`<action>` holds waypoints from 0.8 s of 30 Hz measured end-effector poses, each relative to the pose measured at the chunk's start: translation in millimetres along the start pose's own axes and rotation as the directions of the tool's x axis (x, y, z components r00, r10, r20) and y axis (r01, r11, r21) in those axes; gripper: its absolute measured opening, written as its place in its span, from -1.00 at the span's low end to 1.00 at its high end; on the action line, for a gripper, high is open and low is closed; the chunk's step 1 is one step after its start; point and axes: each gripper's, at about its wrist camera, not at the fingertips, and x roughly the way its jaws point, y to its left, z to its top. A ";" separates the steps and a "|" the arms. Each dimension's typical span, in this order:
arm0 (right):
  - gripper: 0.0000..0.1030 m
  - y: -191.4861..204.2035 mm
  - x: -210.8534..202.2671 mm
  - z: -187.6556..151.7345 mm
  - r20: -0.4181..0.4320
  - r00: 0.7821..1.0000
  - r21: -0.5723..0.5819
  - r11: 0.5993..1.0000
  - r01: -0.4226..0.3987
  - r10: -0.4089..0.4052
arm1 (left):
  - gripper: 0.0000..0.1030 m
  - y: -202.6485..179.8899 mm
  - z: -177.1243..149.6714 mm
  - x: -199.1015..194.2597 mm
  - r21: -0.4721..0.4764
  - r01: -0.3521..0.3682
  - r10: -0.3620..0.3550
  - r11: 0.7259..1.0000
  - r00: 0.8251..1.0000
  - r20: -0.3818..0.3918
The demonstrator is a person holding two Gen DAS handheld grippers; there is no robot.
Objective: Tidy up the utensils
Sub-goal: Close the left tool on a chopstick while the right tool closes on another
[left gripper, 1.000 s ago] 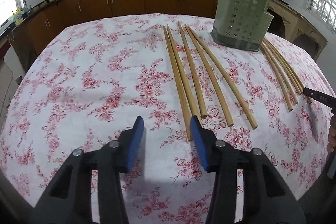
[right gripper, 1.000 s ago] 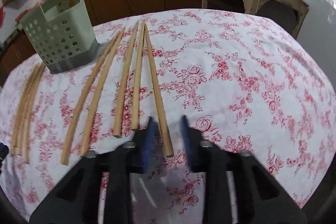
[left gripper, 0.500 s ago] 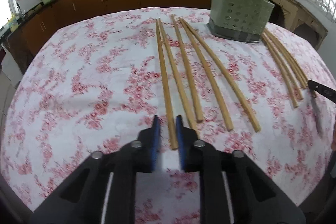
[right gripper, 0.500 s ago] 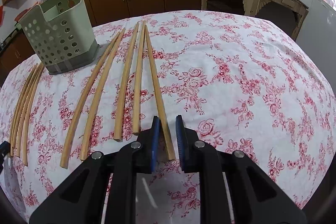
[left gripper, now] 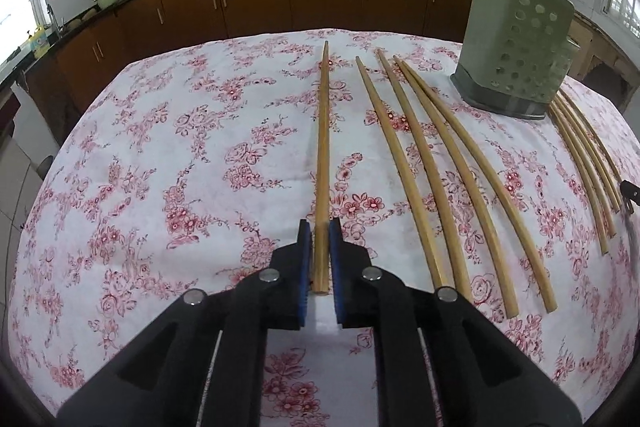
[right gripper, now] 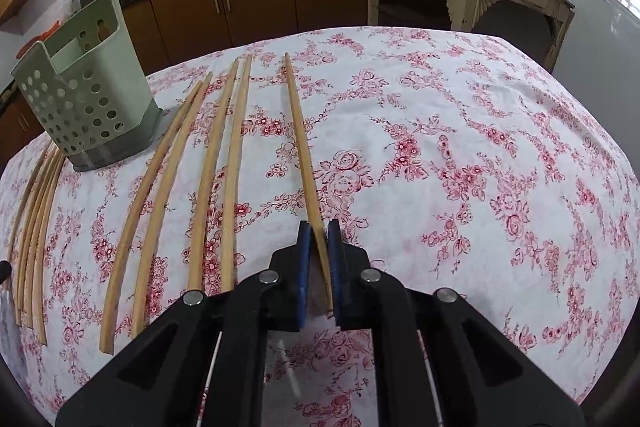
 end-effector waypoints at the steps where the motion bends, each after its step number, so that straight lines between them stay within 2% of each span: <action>1: -0.80 1.6 -1.3 -2.4 0.007 1.000 -0.006 1.000 0.004 -0.004 | -0.69 0.0 -0.5 -1.0 -0.007 0.000 0.000 1.000 1.000 0.000; 5: -0.80 2.9 -2.0 -3.7 0.007 1.000 -0.010 1.000 0.006 -0.006 | -0.64 4.1 -1.0 -0.9 -0.027 0.012 -0.012 1.000 1.000 0.001; 17: -0.80 2.7 -2.0 -4.0 0.007 1.000 -0.011 1.000 0.006 -0.006 | -0.62 -2.7 -5.6 -3.9 0.009 -0.014 0.014 1.000 1.000 0.003; 19: -0.80 2.8 -1.8 -4.2 0.007 1.000 -0.011 1.000 0.005 -0.005 | -0.64 -3.6 -6.0 -3.9 0.014 -0.015 0.015 1.000 1.000 0.003; 21: -0.80 3.4 -2.0 -4.4 0.007 1.000 -0.011 1.000 0.004 -0.004 | -0.78 -6.0 -6.2 -4.0 0.026 -0.004 0.004 1.000 1.000 0.003; 24: -0.81 0.1 -2.1 -3.7 0.007 1.000 -0.004 1.000 -0.013 0.013 | -0.84 -10.3 -6.9 -4.2 0.046 -0.014 0.014 0.999 1.000 0.006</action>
